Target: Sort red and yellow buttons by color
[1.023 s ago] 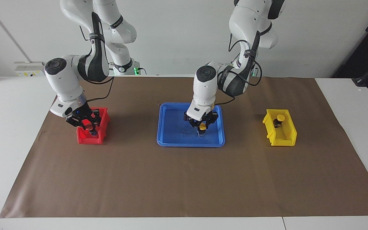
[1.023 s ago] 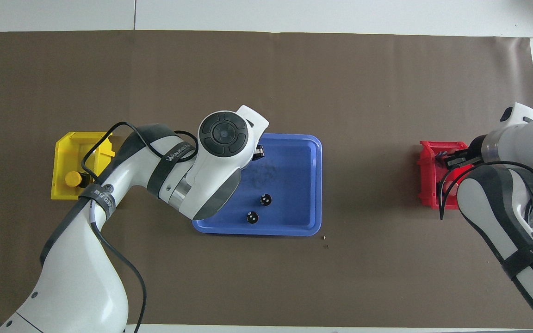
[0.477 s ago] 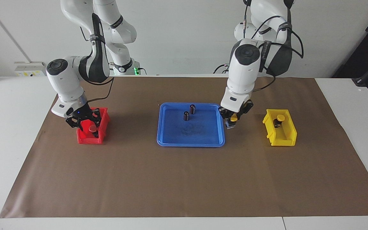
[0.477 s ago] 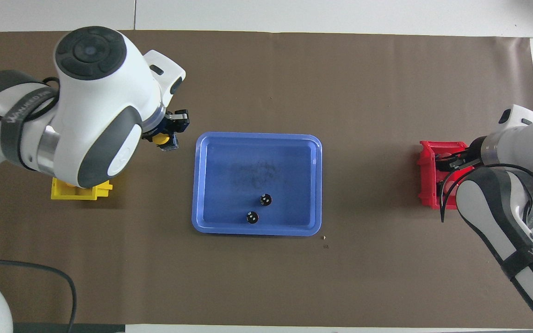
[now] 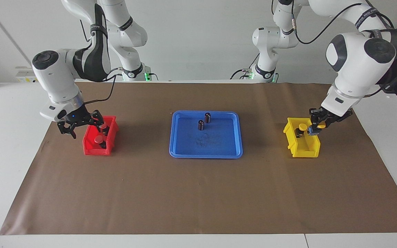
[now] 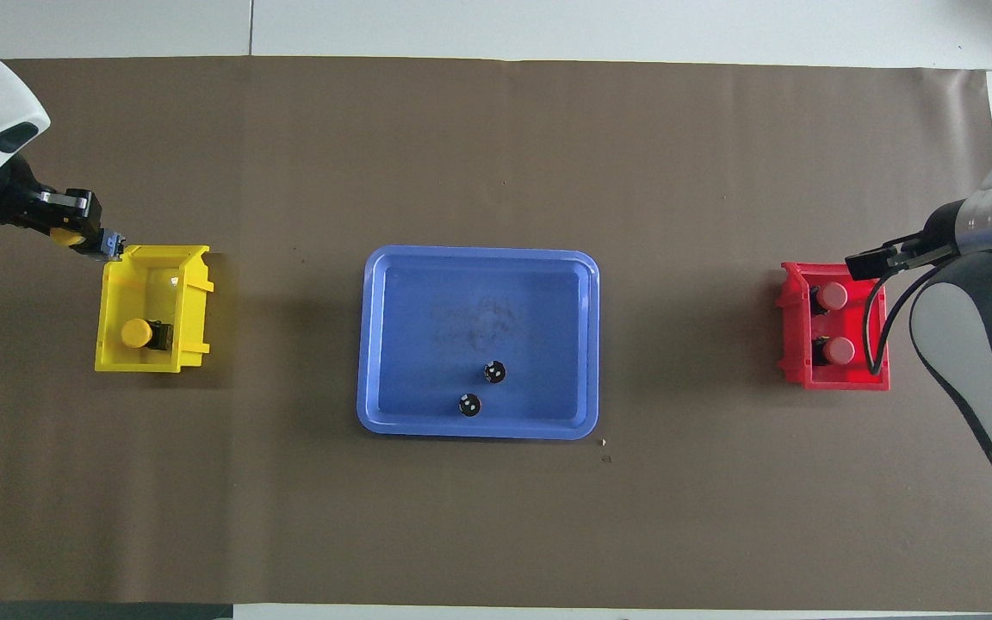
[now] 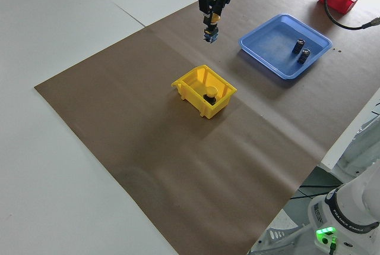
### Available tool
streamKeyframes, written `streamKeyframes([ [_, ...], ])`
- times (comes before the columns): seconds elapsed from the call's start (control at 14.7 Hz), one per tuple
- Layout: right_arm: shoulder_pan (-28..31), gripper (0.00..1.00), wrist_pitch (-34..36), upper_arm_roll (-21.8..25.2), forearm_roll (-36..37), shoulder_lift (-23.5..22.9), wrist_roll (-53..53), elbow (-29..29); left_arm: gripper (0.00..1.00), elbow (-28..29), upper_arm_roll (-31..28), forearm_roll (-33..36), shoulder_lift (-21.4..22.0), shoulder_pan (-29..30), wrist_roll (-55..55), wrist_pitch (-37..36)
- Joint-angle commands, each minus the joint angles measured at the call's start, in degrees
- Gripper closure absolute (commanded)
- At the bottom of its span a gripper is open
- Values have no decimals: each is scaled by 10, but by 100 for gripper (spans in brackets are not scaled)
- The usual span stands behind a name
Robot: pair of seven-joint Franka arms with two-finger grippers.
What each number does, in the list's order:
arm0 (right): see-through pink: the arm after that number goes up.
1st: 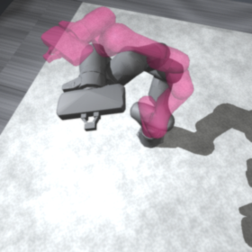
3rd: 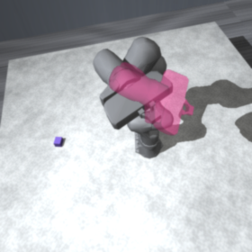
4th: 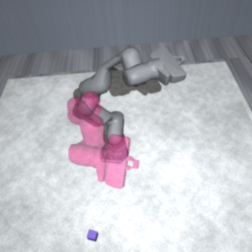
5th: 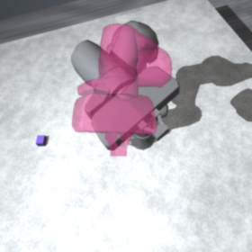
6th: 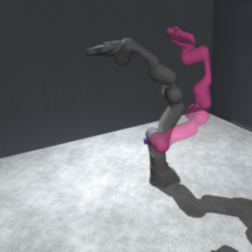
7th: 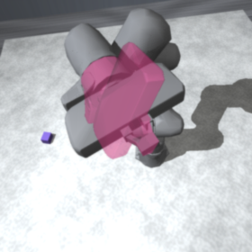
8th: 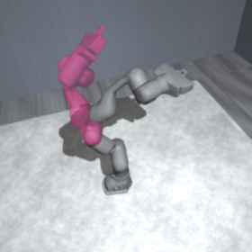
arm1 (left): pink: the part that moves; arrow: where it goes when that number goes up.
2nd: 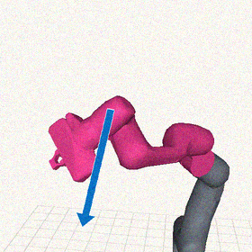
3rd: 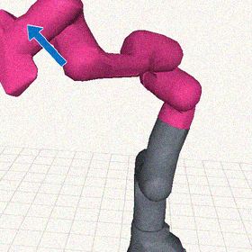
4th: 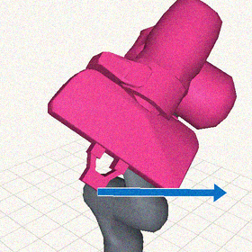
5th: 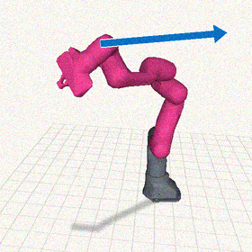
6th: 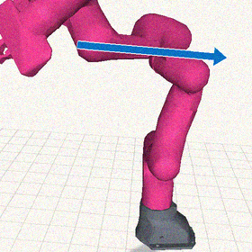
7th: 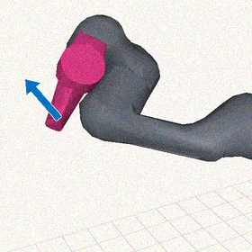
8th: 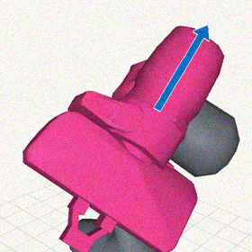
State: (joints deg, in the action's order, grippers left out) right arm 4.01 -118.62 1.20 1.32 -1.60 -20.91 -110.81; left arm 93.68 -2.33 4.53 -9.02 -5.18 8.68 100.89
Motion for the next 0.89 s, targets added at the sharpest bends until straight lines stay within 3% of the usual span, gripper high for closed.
streamKeyframes([
  [0.0, 1, 0, 93, -6, -5, -10, 54, 87, 99, 70, 8, 8, 32, 17, 46, 54],
  [0.34, 9, 0, 267, 3, -3, 0, 132, 205, 99, 131, 8, 7, 39, 15, 25, 115],
  [0.61, -8, 0, 286, 57, 0, 14, 132, 188, 99, 191, 8, 7, 37, 15, -12, 199],
  [0.82, -10, 0, 269, 57, 1, 32, 164, 146, 99, 228, 9, 7, 41, 21, -26, 219],
])
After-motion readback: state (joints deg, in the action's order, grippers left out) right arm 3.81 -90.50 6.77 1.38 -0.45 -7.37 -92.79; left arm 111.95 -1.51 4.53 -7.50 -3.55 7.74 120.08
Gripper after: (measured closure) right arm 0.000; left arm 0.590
